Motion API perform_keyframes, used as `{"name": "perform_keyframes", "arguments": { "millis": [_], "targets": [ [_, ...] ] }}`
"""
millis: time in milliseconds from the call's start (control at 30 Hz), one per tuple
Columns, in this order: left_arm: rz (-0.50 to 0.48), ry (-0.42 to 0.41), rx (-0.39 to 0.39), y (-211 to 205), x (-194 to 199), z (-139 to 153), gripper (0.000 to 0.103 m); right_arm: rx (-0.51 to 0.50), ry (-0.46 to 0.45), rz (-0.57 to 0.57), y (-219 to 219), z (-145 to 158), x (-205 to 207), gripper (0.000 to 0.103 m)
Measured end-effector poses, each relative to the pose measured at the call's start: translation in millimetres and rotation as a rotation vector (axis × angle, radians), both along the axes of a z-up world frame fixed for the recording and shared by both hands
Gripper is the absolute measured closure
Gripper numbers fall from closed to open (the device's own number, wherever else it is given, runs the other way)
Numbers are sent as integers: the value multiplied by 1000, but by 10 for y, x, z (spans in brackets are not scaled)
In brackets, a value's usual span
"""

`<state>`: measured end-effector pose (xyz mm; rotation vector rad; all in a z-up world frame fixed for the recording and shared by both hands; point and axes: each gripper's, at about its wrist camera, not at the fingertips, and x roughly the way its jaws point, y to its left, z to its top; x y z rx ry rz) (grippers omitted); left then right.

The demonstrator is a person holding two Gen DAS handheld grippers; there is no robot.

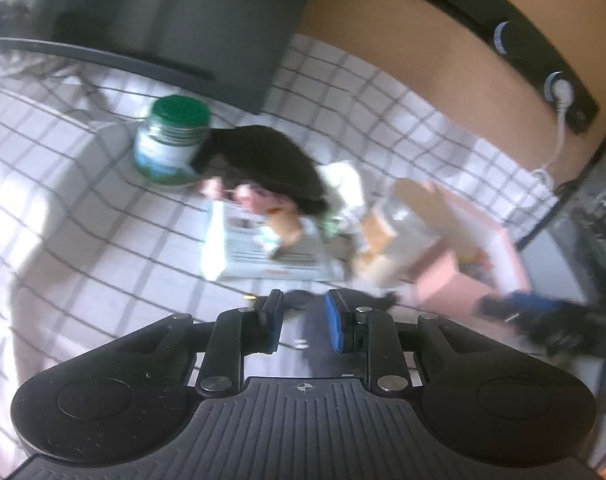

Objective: Organize soft objects
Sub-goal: 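Grasp the black plush cat with the left tool, then grasp the brown tape roll with the right tool while the left tool lifts the plush cat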

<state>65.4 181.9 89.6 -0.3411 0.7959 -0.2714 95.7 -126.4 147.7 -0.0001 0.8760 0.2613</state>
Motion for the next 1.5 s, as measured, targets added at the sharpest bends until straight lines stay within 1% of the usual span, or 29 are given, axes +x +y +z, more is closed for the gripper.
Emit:
{"name": "perform_keyframes", "arguments": {
  "millis": [67,200,267,333,367,400,433,500,533,567,600,667,733,767,833,900,967,1000,1033,1067,1133,1167,1200,1233,1300,1367,1433,1500],
  "targets": [
    [-28,-13,5,-128,18,26,77,10,22,29,92,-60,-44,24],
    [-85,-10,75,-409,16,-31,77,-18,29,55,212,-125,-153,24],
    [-142,-5,137,-565,-6,-92,77,-17,44,52,204,-160,-187,24],
    [-173,-49,209,-689,-65,-117,74,-20,61,42,179,-197,-208,24],
    [-179,-76,252,-743,-84,-118,71,-22,70,35,161,-218,-225,24],
    [-178,-88,286,-781,-85,-121,65,-22,77,27,136,-236,-239,24],
    [-173,-90,300,-799,-69,-130,61,-19,84,21,110,-250,-252,24],
    [-168,-72,307,-818,-21,-142,45,-12,100,10,60,-286,-287,24],
    [-174,-54,299,-824,20,-162,41,-10,110,6,42,-309,-308,24],
    [-184,-31,281,-826,56,-190,32,-9,123,2,28,-337,-319,24],
    [-194,9,254,-825,109,-236,20,-8,134,-1,23,-361,-322,24],
    [-207,106,199,-819,225,-364,9,-10,149,-6,21,-405,-338,24],
    [-220,170,133,-821,295,-481,8,-9,154,-9,10,-415,-369,24],
    [-222,178,115,-834,306,-517,8,-9,153,-8,3,-411,-386,24],
    [-223,160,113,-878,308,-558,11,-17,145,-7,-9,-398,-415,24],
    [-226,140,115,-916,318,-575,15,-38,129,-13,-22,-381,-450,24],
    [-229,116,106,-937,325,-578,16,-62,113,-23,-35,-369,-489,24],
    [-235,111,94,-936,337,-584,18,-75,107,-30,-43,-369,-510,23],
    [-245,112,81,-931,348,-584,21,-85,105,-36,-51,-369,-524,21],
    [-255,119,73,-937,363,-584,27,-93,102,-42,-56,-370,-538,20],
    [-264,134,58,-935,365,-585,27,-99,91,-54,-69,-362,-576,16],
    [-257,139,55,-924,356,-578,27,-94,80,-56,-66,-350,-598,15],
    [-250,140,47,-909,343,-567,28,-86,63,-53,-63,-328,-627,12],
    [-245,133,37,-882,322,-549,28,-82,47,-45,-51,-314,-647,7],
    [-235,104,25,-812,262,-498,28,-89,14,-10,3,-281,-673,2],
    [-214,79,35,-708,191,-426,28,-97,14,31,72,-280,-633,2],
    [-178,71,52,-568,136,-360,28,-105,38,46,156,-314,-545,2],
    [-117,63,74,-350,64,-295,28,-104,49,49,249,-331,-459,2]
  ]
}}
